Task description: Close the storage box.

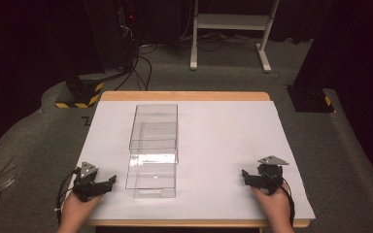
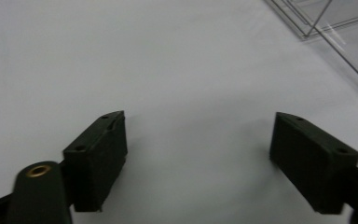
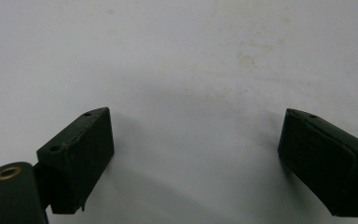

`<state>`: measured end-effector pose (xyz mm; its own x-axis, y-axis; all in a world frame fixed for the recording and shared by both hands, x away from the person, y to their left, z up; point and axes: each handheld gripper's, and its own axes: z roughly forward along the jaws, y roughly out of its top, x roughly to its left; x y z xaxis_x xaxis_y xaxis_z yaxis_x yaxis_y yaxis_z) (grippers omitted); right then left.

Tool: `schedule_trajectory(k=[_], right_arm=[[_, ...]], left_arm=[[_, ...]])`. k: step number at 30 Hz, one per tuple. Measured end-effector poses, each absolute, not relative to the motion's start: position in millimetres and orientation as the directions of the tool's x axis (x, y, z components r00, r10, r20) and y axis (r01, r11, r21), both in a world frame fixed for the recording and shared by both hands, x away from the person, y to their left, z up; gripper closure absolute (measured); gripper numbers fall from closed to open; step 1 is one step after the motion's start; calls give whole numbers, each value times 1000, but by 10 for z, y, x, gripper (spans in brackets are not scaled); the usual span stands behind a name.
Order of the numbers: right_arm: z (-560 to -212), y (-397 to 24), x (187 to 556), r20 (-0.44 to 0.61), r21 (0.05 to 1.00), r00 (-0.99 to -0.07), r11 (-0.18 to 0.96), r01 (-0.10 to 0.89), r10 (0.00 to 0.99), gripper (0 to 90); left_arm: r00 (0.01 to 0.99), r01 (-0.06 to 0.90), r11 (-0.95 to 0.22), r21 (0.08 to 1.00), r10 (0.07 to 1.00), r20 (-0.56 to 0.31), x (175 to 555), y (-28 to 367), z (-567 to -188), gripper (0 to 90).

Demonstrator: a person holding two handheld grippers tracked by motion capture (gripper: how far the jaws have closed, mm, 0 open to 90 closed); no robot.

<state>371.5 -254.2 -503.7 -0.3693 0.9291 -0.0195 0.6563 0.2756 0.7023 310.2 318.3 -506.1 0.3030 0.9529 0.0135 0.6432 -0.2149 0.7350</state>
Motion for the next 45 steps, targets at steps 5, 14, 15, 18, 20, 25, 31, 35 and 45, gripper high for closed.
schedule_trajectory(k=[5,14,15,18,20,25,31,35,45], right_arm=[[-5037,-2542,3715,-20,702,-369,276,656,929,101],[-5037,-2543,3715,-19,702,-370,276,657,929,101],[-5037,-2543,3715,-19,702,-370,276,657,929,101],[-5037,-2543,3715,-19,702,-370,276,657,929,101],[-5037,-2543,3715,-19,702,-370,276,657,929,101],[-5037,-2543,3715,-19,702,-370,276,657,929,101],[-5037,-2543,3715,-19,702,-370,276,657,929,101],[-5037,-2543,3715,-19,702,-370,276,657,929,101],[-5037,-2544,3715,-19,702,-370,276,657,929,101]], left_arm=[[329,638,-240,732,944,23,3085,3142,-5014,219],[348,598,-230,768,938,10,3014,3117,-4847,200],[351,594,-231,771,936,11,3009,3119,-4837,200],[359,581,-225,782,933,2,2981,3103,-4790,197],[363,570,-220,792,932,-2,2960,3090,-4753,192],[379,537,-219,815,925,-1,2897,3055,-4657,181],[402,499,-215,839,916,-4,2817,2996,-4552,178],[414,477,-208,854,910,-9,2774,2960,-4492,172],[449,422,-194,886,893,-18,2654,2860,-4350,153]])
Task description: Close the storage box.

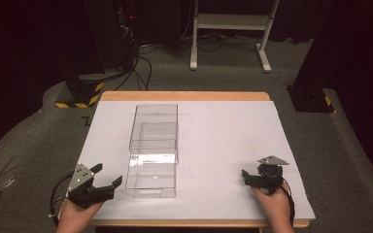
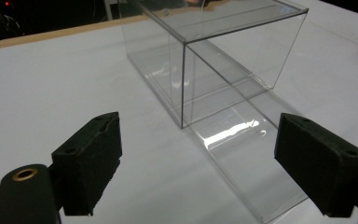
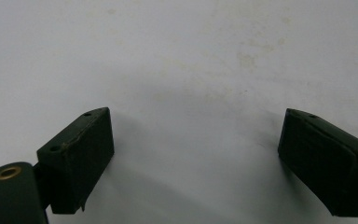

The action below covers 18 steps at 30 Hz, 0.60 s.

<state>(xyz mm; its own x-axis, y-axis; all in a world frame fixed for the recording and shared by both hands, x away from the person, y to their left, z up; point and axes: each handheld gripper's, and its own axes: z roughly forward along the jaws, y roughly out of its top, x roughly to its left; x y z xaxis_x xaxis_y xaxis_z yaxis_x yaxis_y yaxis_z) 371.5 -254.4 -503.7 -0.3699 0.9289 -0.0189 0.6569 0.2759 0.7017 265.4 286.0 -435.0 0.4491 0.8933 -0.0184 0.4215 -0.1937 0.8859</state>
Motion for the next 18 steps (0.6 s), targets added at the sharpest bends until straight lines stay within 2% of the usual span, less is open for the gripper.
schedule_trajectory(k=[18], right_arm=[[-5037,-2542,3714,-17,701,-368,274,658,929,101]], left_arm=[[505,402,-186,897,862,-48,2565,2703,-4294,136]])
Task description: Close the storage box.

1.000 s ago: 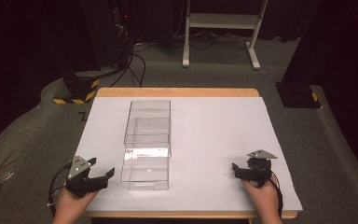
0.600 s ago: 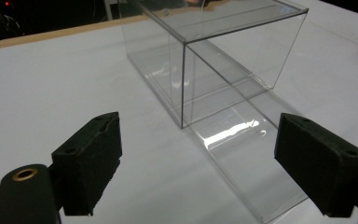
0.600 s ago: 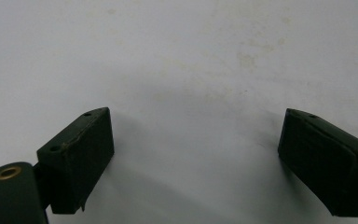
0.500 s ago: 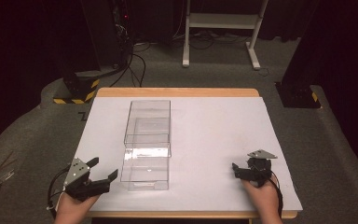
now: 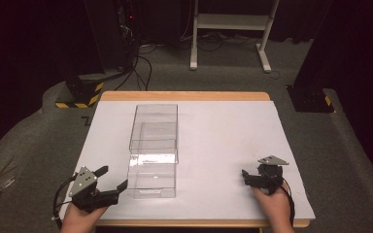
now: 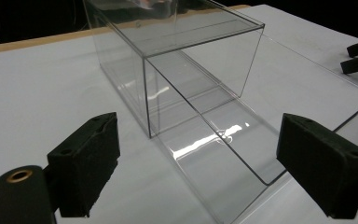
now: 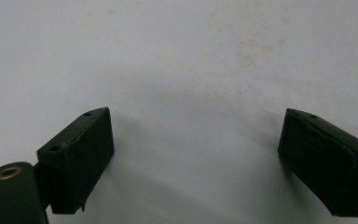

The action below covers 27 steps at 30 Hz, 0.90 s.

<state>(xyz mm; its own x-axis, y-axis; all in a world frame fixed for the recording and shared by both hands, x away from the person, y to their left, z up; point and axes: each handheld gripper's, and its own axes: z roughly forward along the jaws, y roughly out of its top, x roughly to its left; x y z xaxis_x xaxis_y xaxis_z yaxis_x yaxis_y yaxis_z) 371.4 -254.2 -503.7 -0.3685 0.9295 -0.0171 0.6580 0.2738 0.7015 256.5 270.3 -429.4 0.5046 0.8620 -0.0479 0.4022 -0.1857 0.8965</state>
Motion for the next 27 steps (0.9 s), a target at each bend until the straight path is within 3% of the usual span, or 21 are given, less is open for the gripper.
schedule_trajectory(k=[27], right_arm=[[-5037,-2542,3713,-17,702,-368,274,658,930,101]], left_arm=[[562,434,-228,872,825,-64,2582,2509,-4457,130]])
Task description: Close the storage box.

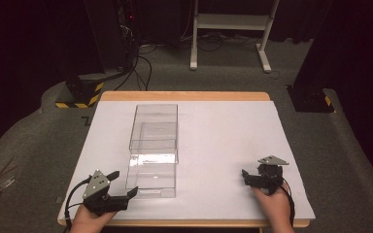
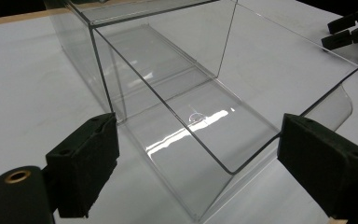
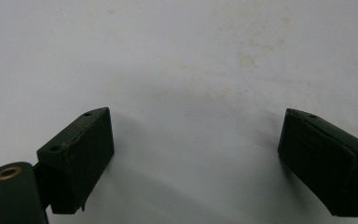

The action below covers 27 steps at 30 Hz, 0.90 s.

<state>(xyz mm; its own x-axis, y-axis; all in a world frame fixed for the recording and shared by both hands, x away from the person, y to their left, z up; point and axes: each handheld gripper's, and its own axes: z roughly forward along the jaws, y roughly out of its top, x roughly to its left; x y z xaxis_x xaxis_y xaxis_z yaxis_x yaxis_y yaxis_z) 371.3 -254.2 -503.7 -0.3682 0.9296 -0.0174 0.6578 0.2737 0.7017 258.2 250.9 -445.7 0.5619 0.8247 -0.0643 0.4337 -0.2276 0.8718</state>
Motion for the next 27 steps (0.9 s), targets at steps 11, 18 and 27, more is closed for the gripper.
schedule_trajectory(k=[11,18,27], right_arm=[[-5038,-2543,3715,-19,702,-369,275,657,929,101],[-5037,-2543,3715,-19,702,-370,276,657,929,101],[-5037,-2543,3713,-17,702,-368,274,658,929,101]], left_arm=[[530,422,-208,882,846,-55,2615,2519,-4472,136],[498,420,-171,892,865,-69,2705,2537,-4500,148],[516,432,-206,878,855,-53,2654,2560,-4555,160]])
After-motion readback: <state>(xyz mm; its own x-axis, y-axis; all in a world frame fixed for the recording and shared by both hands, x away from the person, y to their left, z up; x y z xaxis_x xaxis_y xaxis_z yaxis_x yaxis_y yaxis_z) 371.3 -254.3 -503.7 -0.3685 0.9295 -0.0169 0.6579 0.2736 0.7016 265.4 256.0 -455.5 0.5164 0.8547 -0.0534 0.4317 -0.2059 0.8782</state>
